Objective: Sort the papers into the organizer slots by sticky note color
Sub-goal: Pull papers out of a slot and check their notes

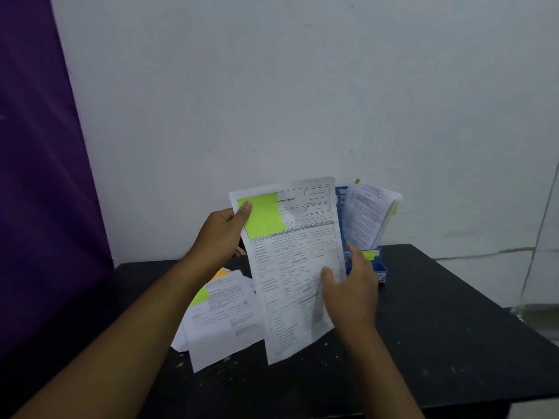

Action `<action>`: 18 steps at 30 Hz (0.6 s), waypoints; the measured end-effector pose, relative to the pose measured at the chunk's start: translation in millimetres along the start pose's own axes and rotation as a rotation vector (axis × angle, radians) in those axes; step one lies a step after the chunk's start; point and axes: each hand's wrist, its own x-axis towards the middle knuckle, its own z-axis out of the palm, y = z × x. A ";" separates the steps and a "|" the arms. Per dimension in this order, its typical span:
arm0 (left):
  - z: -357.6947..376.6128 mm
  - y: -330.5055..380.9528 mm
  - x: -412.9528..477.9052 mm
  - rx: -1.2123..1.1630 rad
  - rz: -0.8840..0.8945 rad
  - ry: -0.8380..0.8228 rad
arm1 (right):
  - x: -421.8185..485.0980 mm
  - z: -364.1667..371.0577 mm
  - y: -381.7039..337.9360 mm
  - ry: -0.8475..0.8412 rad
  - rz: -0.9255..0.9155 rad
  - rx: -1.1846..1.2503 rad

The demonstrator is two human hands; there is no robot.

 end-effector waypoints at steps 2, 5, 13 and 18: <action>3.1 -2.9 4.3 -0.006 -0.026 0.025 | -5.4 -3.2 -4.7 0.071 -0.026 -0.085; 15.8 -3.9 7.4 -0.006 -0.017 0.073 | -23.7 -4.1 -18.3 0.044 -0.144 -0.070; 57.4 17.3 18.1 0.313 0.113 0.178 | -38.0 18.5 -35.3 -0.377 -0.112 -0.199; 81.0 20.3 38.3 0.401 0.148 0.188 | -27.1 21.6 -42.1 -0.413 -0.119 -0.230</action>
